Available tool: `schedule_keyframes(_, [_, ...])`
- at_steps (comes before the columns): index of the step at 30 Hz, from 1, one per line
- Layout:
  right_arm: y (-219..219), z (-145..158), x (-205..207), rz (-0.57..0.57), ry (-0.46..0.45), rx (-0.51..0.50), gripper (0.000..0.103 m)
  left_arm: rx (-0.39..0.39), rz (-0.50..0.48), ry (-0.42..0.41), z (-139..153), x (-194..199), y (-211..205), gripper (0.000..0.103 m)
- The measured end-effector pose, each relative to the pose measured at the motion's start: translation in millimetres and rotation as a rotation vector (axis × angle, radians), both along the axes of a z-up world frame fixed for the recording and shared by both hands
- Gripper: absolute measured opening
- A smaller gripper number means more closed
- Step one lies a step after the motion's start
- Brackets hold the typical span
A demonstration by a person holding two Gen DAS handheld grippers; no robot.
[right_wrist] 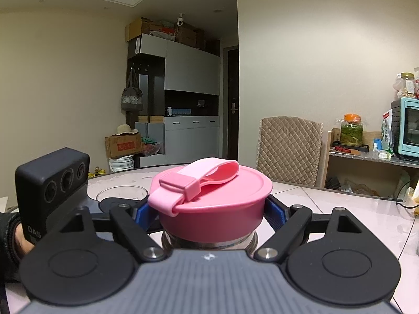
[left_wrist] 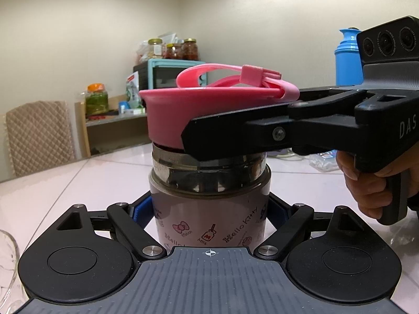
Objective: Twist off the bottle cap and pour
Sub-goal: 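Lift the unscrewed pink cap off the bottle with the right gripper, then carry the pink cap away from the bottle with the right gripper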
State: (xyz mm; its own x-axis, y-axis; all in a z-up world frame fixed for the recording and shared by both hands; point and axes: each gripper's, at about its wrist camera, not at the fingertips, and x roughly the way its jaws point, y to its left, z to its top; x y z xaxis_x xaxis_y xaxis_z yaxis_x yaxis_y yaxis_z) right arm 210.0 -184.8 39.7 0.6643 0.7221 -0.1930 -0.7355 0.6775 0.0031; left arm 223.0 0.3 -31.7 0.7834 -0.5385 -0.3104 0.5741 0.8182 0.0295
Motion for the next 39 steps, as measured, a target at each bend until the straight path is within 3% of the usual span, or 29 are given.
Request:
schedule_keyframes(20, [-2, -2, -6, -0.078, 0.017, 0.020, 0.085, 0.016, 0.075, -0.007, 1, -12, -7, 0.091])
schedule_keyframes(25, [-2, 0, -9, -0.089, 0.012, 0.017, 0.085, 0.016, 0.086, -0.013, 2, -16, -6, 0.096])
schedule_keyframes(27, [-2, 1, -10, -0.092, 0.010, 0.017, 0.085, 0.011, 0.092, -0.013, 2, -16, -5, 0.103])
schedule_keyframes(39, [-9, 6, -20, -0.113, 0.003, 0.020, 0.085, 0.013, 0.098, -0.019, 2, -27, -6, 0.103])
